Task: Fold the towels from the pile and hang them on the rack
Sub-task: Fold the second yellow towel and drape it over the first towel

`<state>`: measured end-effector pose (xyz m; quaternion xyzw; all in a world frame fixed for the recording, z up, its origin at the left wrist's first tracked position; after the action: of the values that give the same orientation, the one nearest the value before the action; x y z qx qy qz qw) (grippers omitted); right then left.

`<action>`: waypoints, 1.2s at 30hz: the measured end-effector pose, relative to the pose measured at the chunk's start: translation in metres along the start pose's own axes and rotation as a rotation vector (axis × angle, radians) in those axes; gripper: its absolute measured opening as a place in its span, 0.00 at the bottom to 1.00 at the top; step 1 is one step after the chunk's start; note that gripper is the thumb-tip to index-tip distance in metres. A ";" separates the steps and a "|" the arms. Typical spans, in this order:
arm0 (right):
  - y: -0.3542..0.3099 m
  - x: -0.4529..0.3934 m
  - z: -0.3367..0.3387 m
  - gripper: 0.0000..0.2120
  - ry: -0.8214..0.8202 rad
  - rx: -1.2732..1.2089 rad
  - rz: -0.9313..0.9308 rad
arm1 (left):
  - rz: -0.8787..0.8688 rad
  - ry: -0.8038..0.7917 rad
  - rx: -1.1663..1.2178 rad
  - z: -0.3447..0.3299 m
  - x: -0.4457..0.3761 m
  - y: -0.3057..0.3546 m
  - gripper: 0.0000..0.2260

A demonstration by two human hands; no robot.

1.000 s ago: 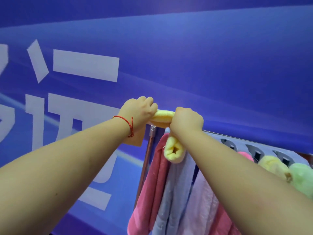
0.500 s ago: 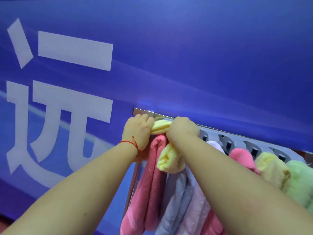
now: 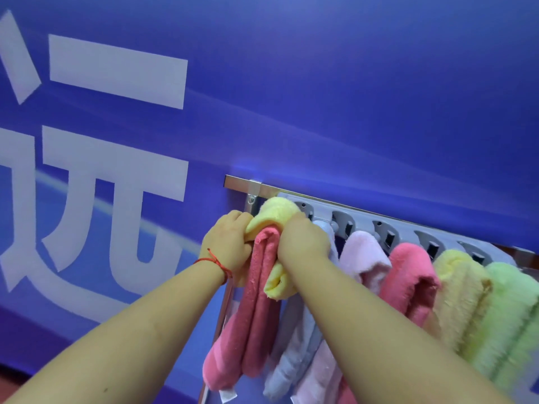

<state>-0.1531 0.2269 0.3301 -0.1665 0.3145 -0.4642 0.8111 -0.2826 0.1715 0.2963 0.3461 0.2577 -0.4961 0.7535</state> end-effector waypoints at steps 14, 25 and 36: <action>0.067 0.019 -0.045 0.22 0.128 -0.256 0.009 | 0.196 -0.056 0.088 -0.019 0.033 -0.004 0.10; 0.068 0.048 -0.085 0.14 -0.036 -0.485 -0.141 | 0.385 -0.226 0.372 -0.060 0.088 -0.009 0.08; 0.131 0.136 -0.109 0.18 -0.321 -0.347 -0.162 | 0.523 -0.471 0.335 -0.073 0.191 0.013 0.10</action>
<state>-0.0895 0.1797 0.1267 -0.3996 0.2423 -0.4342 0.7701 -0.2022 0.1227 0.1143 0.3950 -0.1037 -0.3884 0.8261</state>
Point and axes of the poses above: each hand's wrist, its own x-axis away from the middle knuckle, its own z-axis out of the back of the hand, y = z × x, the point moved 8 cm from there along -x, towards the middle knuckle, and after that the axes turned 11 degrees about -x, right-handed, at the moved point
